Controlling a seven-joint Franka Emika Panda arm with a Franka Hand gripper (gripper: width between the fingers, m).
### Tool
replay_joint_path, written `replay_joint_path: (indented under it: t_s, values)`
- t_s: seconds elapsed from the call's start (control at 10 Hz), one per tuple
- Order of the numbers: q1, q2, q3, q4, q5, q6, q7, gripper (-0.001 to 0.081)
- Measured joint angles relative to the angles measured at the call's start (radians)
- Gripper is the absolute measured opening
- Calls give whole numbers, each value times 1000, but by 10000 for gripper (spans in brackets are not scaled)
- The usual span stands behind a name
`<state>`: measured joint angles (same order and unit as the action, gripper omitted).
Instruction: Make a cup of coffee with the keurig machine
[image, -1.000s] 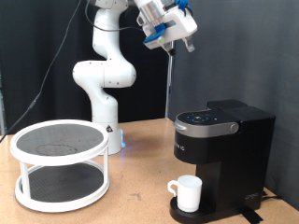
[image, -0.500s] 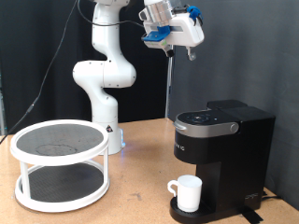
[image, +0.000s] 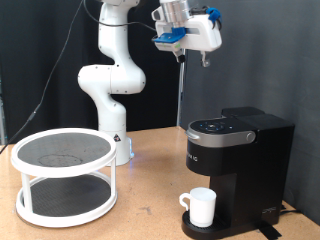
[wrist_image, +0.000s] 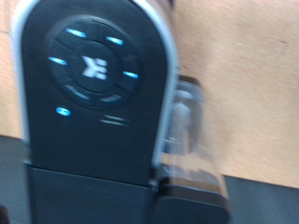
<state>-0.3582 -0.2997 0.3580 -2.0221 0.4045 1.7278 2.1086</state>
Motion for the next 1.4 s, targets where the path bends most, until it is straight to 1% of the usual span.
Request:
replay_joint_path:
  t_s: [0.2, 0.5, 1.1, 1.4]
  values:
    - [0, 28, 27, 11, -33, 61, 35, 734]
    - [0, 64, 55, 28, -57, 88, 43, 734]
    - [0, 112, 102, 41, -105, 92, 83, 734]
    - [0, 127, 106, 41, -118, 69, 82, 734]
